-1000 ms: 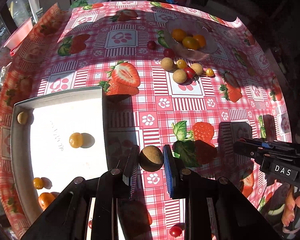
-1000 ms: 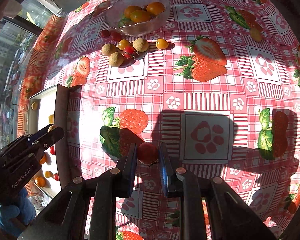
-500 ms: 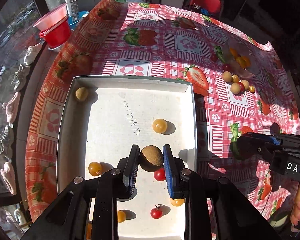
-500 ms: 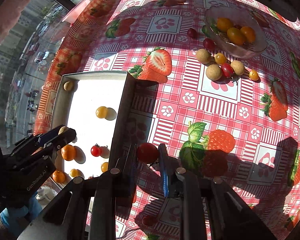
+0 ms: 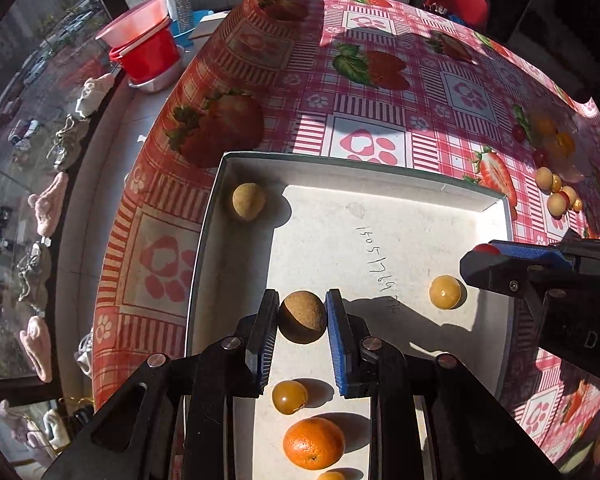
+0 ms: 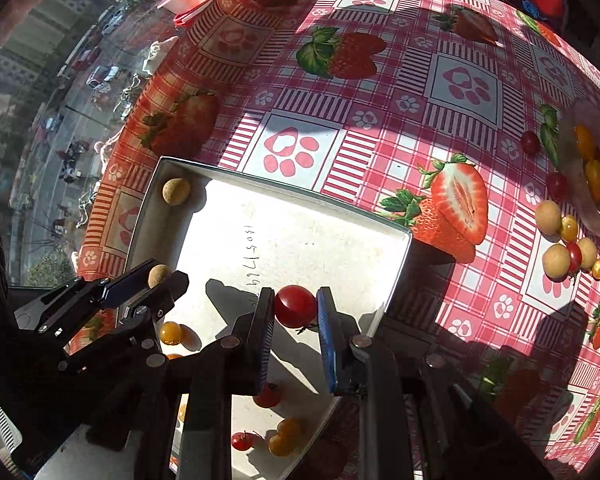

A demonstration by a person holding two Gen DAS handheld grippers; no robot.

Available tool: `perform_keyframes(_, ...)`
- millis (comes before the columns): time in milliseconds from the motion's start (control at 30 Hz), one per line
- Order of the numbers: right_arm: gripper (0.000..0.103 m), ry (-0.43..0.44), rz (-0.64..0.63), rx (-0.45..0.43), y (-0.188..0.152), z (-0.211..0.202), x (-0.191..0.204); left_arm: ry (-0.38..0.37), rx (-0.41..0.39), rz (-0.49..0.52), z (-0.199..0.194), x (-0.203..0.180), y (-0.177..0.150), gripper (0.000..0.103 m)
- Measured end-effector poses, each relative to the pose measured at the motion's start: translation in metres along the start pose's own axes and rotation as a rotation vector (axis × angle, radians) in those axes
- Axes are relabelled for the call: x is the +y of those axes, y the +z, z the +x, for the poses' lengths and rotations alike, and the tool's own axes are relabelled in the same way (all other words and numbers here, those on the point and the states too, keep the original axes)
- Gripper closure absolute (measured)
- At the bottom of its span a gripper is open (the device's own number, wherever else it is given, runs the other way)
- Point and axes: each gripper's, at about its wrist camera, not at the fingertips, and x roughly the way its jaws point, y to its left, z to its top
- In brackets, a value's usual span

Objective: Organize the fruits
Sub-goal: 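Carry both fruits into the white tray and open both tools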

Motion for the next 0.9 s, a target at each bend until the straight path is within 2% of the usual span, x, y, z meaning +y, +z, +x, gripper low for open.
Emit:
perform_keyframes(233, 0.080, -0.064, 0.032, 0.034, 0.012, 0.028, -0.008, 0.009, 0.035, 0.015, 0.019, -0.001, 0.002, 0.077)
perform_keyframes(433, 0.080, -0.113, -0.018, 0.043, 0.010, 0.040, -0.002, 0.022, 0.038, 0.034, 0.023, -0.003, -0.001, 0.077)
perform_keyframes(533, 0.075, -0.114, -0.037, 0.050, 0.011, 0.041, 0.003, 0.028, 0.045, 0.038, 0.022, -0.005, -0.001, 0.077)
perform_keyframes(600, 0.062, -0.102, -0.036, 0.057, 0.011, 0.041, 0.004, 0.035, 0.050, 0.037, 0.021, -0.006, -0.001, 0.061)
perform_keyframes(633, 0.059, -0.103, -0.036, 0.058, 0.010, 0.040, 0.006, 0.042, 0.046, 0.034, 0.020, -0.006, -0.002, 0.036)
perform_keyframes(667, 0.056, -0.101, -0.036, 0.058, 0.009, 0.042, 0.010, 0.056, 0.024, 0.031, 0.017, -0.007, -0.003, 0.029)
perform_keyframes(767, 0.052, -0.086, -0.040, 0.042, 0.004, 0.037, 0.013, 0.046, 0.023, 0.043, 0.013, -0.008, -0.007, 0.029)
perform_keyframes(833, 0.045, -0.068, -0.040, 0.039, 0.001, 0.033, 0.016, 0.052, 0.032, 0.050, 0.011, -0.013, -0.010, 0.029)
perform_keyframes(900, 0.025, -0.059, -0.041, 0.029, -0.003, 0.025, 0.019, 0.060, 0.039, 0.047, 0.008, -0.019, -0.015, 0.029)
